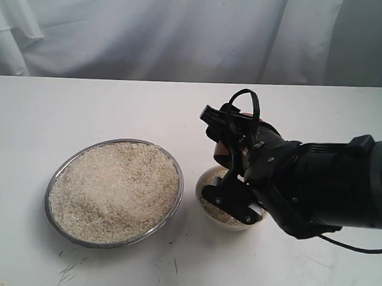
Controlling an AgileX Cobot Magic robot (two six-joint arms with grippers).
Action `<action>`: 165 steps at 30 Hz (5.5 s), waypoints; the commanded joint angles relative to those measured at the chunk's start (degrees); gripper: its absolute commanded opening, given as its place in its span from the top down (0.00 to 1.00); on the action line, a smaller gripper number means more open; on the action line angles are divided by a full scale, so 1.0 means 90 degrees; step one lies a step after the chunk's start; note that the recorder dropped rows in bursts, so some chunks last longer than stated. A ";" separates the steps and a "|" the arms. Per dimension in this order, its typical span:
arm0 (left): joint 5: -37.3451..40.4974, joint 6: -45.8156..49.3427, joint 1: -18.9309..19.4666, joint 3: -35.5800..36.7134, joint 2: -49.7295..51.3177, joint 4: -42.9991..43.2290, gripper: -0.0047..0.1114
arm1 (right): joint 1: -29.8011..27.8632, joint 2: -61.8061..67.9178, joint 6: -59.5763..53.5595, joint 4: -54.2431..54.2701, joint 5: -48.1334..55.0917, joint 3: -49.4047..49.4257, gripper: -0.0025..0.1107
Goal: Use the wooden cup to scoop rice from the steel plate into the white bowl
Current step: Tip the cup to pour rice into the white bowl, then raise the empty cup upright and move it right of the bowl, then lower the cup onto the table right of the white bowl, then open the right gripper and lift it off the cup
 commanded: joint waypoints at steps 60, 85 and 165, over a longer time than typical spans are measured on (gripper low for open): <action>-0.0041 0.0001 -0.0018 0.0031 -0.0026 0.0003 0.96 | -0.4760 0.1156 0.4352 0.5312 -0.9668 -0.0669 0.98; -0.0041 0.0001 -0.0018 0.0031 -0.0026 0.0003 0.96 | -0.4717 0.2442 0.4824 0.5967 -0.9845 -0.0682 0.98; -0.0041 0.0001 -0.0018 0.0031 -0.0026 0.0003 0.96 | -0.4139 0.0657 0.6285 0.0712 -0.8351 -0.0682 0.10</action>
